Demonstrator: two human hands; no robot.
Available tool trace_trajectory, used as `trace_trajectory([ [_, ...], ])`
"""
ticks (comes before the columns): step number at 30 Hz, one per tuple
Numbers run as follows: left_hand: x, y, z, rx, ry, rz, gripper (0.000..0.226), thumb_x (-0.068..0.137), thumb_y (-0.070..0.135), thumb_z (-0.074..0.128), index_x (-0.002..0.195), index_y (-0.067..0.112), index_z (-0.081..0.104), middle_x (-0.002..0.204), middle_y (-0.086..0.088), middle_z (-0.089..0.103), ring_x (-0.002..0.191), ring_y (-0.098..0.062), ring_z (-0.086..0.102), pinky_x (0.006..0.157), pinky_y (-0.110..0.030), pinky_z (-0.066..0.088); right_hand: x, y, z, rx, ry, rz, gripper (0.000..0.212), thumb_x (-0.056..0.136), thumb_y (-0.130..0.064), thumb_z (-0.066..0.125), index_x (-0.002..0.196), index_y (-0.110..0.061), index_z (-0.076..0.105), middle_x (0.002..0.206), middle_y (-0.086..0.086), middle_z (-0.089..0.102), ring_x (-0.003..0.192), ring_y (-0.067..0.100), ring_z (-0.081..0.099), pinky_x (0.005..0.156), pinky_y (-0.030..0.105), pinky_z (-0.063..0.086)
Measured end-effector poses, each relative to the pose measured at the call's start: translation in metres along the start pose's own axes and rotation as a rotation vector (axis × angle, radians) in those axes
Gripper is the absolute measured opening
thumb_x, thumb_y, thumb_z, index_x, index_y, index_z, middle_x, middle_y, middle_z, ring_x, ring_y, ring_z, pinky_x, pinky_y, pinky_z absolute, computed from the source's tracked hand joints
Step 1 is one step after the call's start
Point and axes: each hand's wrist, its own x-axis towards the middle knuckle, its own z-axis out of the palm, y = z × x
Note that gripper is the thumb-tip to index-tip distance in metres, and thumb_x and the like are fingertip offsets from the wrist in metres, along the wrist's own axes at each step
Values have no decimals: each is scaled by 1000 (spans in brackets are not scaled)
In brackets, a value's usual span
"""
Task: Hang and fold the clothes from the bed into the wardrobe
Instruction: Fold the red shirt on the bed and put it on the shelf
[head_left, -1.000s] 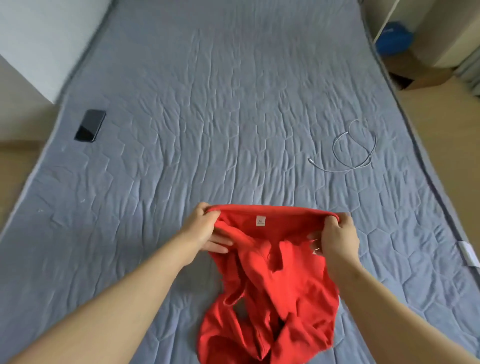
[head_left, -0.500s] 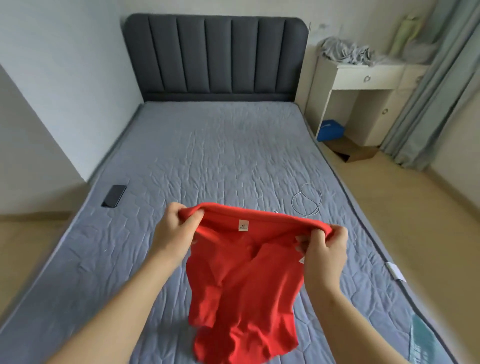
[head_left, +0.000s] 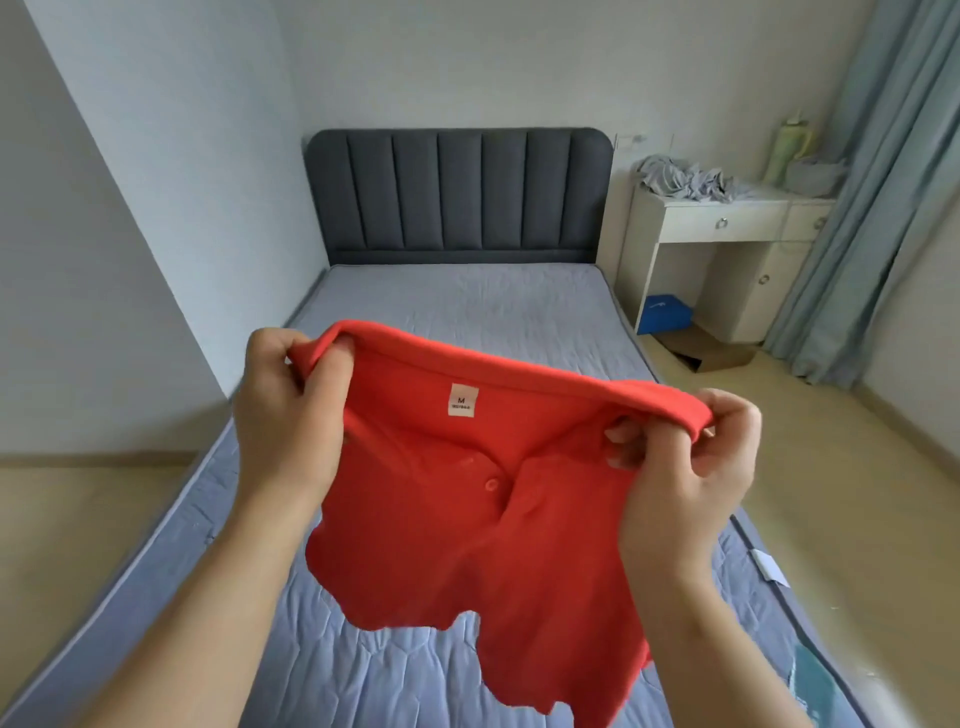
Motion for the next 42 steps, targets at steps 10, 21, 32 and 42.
trace_trajectory([
  [10, 25, -46, 53, 72, -73, -122, 27, 77, 49, 53, 70, 27, 39, 65, 11, 47, 55, 3, 47, 52, -14, 36, 31, 48, 15, -244, 9, 143, 8, 70, -28, 44, 73, -34, 41, 51, -8, 62, 50, 16, 59, 56, 38, 48],
  [21, 50, -293, 183, -17, -481, -933, 31, 90, 31, 58, 109, 16, 39, 113, -13, 61, 75, -14, 66, 63, -30, 53, 34, 313, 51, -767, -308, 724, 29, 81, -24, 58, 104, -20, 41, 92, -1, 60, 99, 30, 58, 88, 43, 46],
  [32, -12, -447, 204, 243, -1082, -904, 75, 91, 24, 57, 149, 22, 9, 153, -2, 22, 140, -19, 23, 103, -22, 22, -58, 449, -19, -984, -614, 1043, 84, 82, -22, 62, 149, -30, 13, 157, -2, 13, 142, 25, 18, 114, 41, 20],
  [42, -153, -518, 162, 931, -716, -1024, 72, 83, 14, 64, 144, 9, 25, 145, -15, 33, 129, -31, 40, 104, -38, 35, -122, 489, -153, -1268, -441, 1385, 66, 80, -25, 55, 142, -23, 31, 140, 11, 43, 121, 36, 47, 102, 48, 37],
])
